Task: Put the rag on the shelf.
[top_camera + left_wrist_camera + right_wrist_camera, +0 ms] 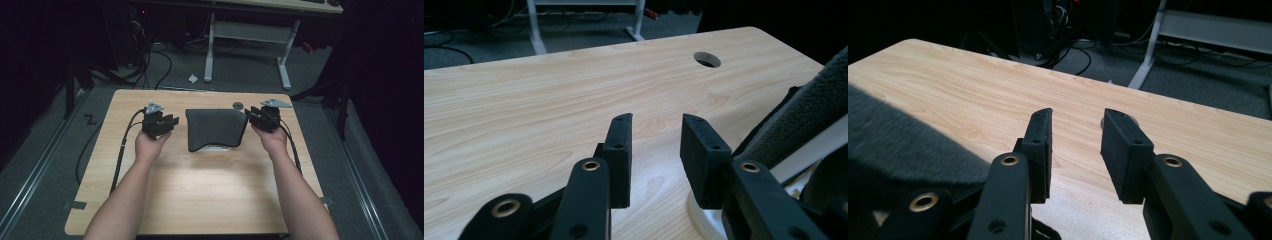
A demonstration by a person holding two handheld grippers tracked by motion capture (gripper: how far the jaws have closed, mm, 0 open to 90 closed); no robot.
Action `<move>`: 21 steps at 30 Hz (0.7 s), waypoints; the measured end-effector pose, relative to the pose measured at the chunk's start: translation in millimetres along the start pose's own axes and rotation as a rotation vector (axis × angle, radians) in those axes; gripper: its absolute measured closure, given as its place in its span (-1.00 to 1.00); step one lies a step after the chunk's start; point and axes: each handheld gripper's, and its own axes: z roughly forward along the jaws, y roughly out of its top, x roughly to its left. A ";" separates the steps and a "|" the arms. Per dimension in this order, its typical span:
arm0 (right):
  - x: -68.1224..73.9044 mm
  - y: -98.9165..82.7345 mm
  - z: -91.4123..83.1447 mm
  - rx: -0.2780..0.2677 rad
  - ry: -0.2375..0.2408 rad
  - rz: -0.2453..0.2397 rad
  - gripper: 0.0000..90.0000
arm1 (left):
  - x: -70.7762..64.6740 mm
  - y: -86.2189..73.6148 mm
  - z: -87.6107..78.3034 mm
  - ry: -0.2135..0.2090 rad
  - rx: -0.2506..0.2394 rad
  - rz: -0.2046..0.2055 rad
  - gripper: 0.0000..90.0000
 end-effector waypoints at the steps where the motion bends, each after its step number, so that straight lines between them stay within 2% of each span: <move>1: -0.2 -0.5 -2.0 0.004 0.002 -0.005 0.48 | 1.2 -1.2 -3.0 0.002 -0.004 -0.005 0.46; 4: 1.1 -2.5 -8.5 0.011 -0.001 -0.014 0.47 | 4.7 -5.4 -11.8 0.015 -0.014 -0.006 0.43; 8: 3.3 -7.1 -19.2 -0.012 -0.014 -0.040 0.46 | 10.1 -10.6 -24.7 0.028 -0.029 -0.017 0.40; 12: 2.7 -10.6 -31.5 -0.005 -0.013 -0.055 0.44 | 12.9 -15.3 -39.5 0.036 -0.040 -0.008 0.37; 14: 2.6 -12.7 -38.1 -0.030 -0.019 -0.058 0.44 | 14.0 -17.2 -46.4 0.038 -0.047 -0.010 0.35; 19: 1.6 -15.6 -53.4 -0.012 -0.023 -0.063 0.44 | 14.4 -22.2 -63.6 0.043 -0.064 -0.014 0.31; 21: 2.8 -18.3 -60.7 -0.026 -0.028 -0.067 0.43 | 12.9 -25.5 -68.6 0.047 -0.059 -0.021 0.28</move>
